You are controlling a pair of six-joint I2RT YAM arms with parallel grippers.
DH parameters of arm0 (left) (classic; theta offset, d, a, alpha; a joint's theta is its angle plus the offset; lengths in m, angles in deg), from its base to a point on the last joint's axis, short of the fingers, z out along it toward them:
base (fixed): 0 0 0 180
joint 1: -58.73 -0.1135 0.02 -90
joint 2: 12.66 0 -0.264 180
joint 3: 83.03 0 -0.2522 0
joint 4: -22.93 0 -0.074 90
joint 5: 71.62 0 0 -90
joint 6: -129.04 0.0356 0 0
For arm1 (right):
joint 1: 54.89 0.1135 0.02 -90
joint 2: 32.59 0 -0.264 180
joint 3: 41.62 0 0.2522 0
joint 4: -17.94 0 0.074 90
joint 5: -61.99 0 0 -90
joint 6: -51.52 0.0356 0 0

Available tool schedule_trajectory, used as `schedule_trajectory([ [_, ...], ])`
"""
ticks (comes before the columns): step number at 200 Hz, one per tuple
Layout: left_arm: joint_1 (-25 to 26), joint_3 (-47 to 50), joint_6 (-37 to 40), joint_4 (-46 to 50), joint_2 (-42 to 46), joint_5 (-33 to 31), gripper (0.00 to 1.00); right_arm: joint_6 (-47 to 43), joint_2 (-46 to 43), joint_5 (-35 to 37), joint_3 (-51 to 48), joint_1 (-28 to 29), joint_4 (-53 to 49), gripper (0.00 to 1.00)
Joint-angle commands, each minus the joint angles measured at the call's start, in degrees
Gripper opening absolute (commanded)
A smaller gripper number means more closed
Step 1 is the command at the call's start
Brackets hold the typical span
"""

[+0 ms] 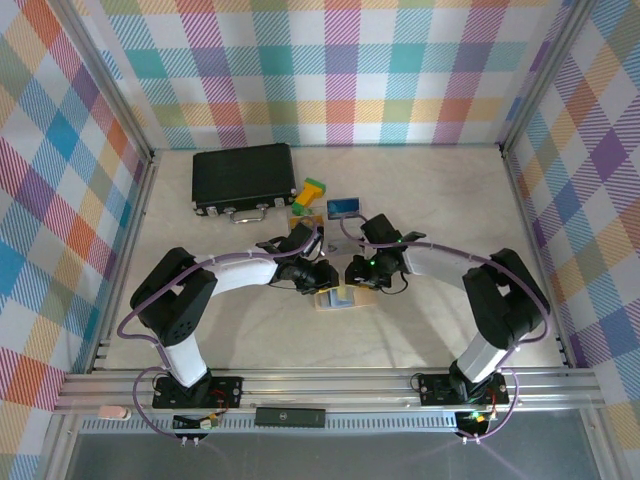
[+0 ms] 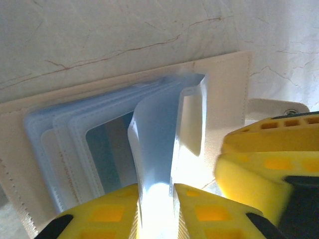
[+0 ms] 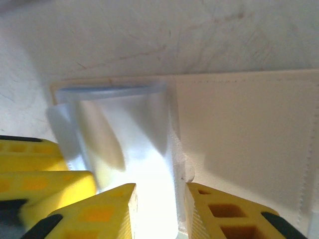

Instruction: Take the credit cards out of the card holder

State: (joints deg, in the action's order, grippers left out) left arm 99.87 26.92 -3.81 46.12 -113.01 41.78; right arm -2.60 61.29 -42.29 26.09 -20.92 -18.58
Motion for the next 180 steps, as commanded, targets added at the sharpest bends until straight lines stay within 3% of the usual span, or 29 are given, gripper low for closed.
schedule_trajectory([
  [1, 0.34, -0.75, -0.45, -2.37, -0.1, 2.54, 0.25, 1.33, -3.57, 5.15, -1.45, -0.05, -1.54, 0.32],
  [66, 2.19, -3.0, -2.11, -7.59, -0.69, 7.17, 0.39, 4.22, -13.42, 13.97, -4.7, -1.65, -2.54, 0.37],
  [125, 3.63, -10.13, -1.22, -5.05, -8.37, 8.46, 0.5, 4.29, -22.96, 11.05, -8.17, -4.5, 1.48, 0.39],
  [180, 3.59, -12.39, -1.2, -5.53, -7.97, 7.96, 0.57, 5.05, -24.67, 9.02, -10.0, -5.76, 2.66, 0.39],
])
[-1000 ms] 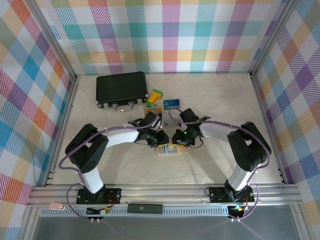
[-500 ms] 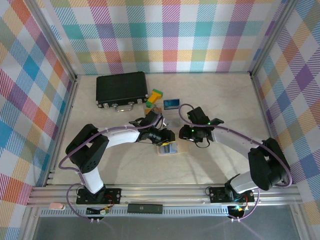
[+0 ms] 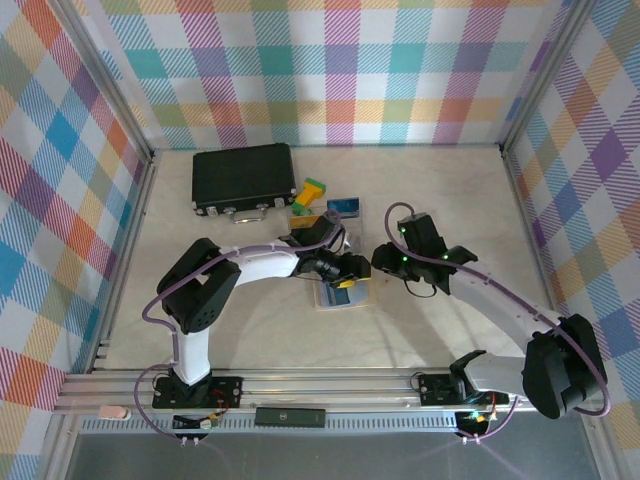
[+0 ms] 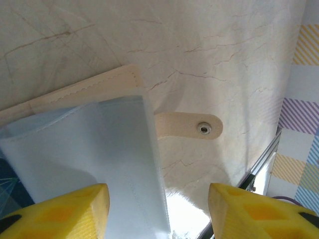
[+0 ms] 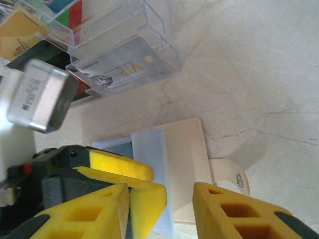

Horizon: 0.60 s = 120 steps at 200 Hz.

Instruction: Take the credit cards out of the card holder

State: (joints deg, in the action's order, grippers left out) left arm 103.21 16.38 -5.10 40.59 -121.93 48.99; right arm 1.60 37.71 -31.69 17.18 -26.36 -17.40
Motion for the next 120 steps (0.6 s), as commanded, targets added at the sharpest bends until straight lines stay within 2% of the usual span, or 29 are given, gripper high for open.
schedule_trajectory([
  [1, 0.29, -1.84, 0.05, -0.15, 1.01, 0.84, 0.57, 0.82, -1.11, -1.63, -1.09, -0.32, 1.56, 0.38],
  [27, 0.33, -1.2, -0.95, -2.7, 2.24, 0.89, 0.58, 0.71, -2.05, -1.6, -1.5, -0.5, 2.08, 0.39],
  [79, 0.31, -1.02, 0.72, -0.95, 2.15, -0.95, 0.57, 0.58, -2.43, -2.9, -2.08, -0.59, 2.43, 0.37],
  [120, 0.35, -2.88, 0.63, -0.81, -1.67, -0.19, 0.5, 0.64, -3.17, -2.57, -2.66, -0.76, 2.51, 0.35],
])
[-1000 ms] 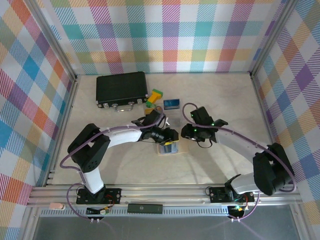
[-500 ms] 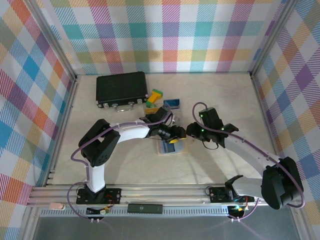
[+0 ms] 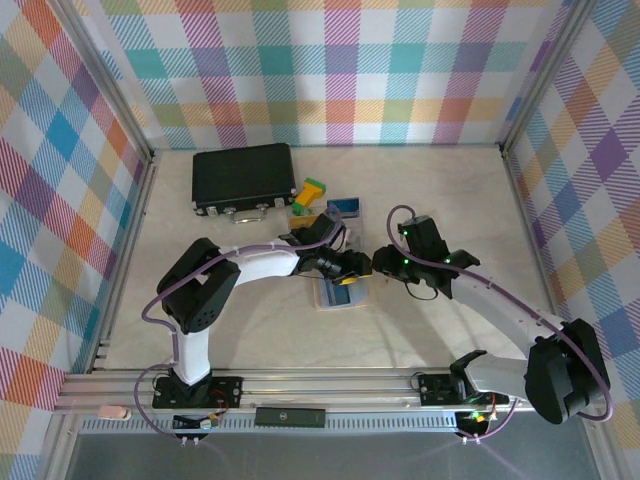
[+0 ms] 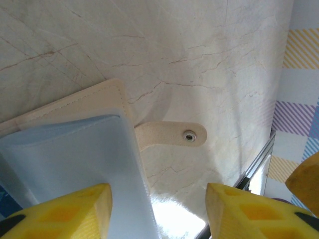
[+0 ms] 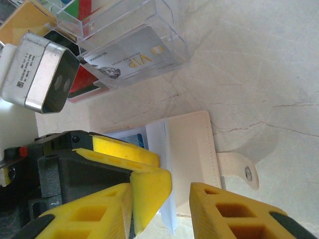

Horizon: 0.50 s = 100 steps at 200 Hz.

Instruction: Take the credit cards out of the card holder

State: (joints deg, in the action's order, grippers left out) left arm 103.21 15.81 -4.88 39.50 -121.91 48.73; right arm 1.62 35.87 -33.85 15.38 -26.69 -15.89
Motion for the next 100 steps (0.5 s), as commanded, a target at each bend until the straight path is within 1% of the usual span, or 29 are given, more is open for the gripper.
schedule_trajectory([
  [1, 0.34, -2.39, 0.41, 0.28, -1.81, 0.11, 0.49, 0.65, -1.37, -0.4, -0.87, -0.43, 1.05, 0.35],
  [21, 0.6, -3.95, 0.93, 1.71, -4.36, 0.43, 0.48, 1.24, -1.53, 0.46, -1.46, -0.61, 0.58, 0.35],
  [68, 1.89, -7.98, 3.75, 6.68, -7.91, -1.74, 0.47, 2.62, -1.63, 1.62, -2.55, -1.22, -0.19, 0.35],
  [83, 1.97, -8.36, 3.73, 7.3, -7.87, -2.12, 0.47, 2.78, -1.49, 1.63, -2.71, -1.31, -0.14, 0.35],
  [100, 1.88, -8.04, 3.75, 8.12, -5.69, -3.33, 0.47, 2.82, -1.32, 1.37, -2.52, -1.49, -0.19, 0.35],
])
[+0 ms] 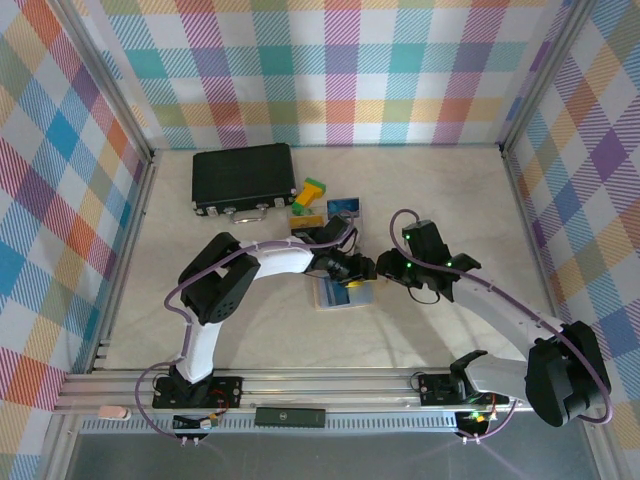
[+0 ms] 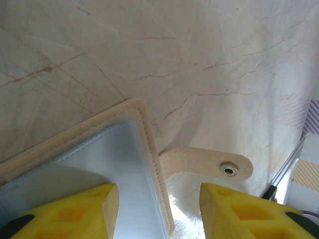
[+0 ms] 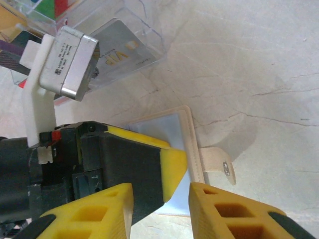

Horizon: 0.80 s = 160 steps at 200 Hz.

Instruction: Take the credit cards out of the card holder

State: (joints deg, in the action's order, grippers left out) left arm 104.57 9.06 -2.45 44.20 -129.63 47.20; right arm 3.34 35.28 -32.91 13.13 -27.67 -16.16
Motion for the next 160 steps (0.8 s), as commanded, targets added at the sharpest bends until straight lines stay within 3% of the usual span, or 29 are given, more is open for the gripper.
schedule_trajectory([
  [1, 0.54, -1.23, 1.28, 3.49, 2.19, -1.95, 0.47, 1.08, -0.73, 0.43, -0.2, -0.5, 0.05, 0.35],
  [42, 0.1, 2.94, 1.61, 6.35, 11.9, -6.43, 0.5, 0.5, -0.43, -2.09, 0.58, -0.75, 0.88, 0.35],
  [93, -2.55, 12.88, 0.16, 10.28, 21.77, -13.48, 0.52, -1.6, 5.36, -12.64, 2.96, -0.68, 5.01, 0.33],
  [124, -4.44, 17.27, -2.26, 9.76, 23.91, -15.18, 0.47, -2.19, 11.62, -18.19, 5.57, 0.49, 6.14, 0.29],
  [160, -4.6, 18.0, -3.93, 9.33, 22.48, -15.9, 0.38, -2.35, 18.26, -19.36, 8.07, 2.88, 6.54, 0.26],
])
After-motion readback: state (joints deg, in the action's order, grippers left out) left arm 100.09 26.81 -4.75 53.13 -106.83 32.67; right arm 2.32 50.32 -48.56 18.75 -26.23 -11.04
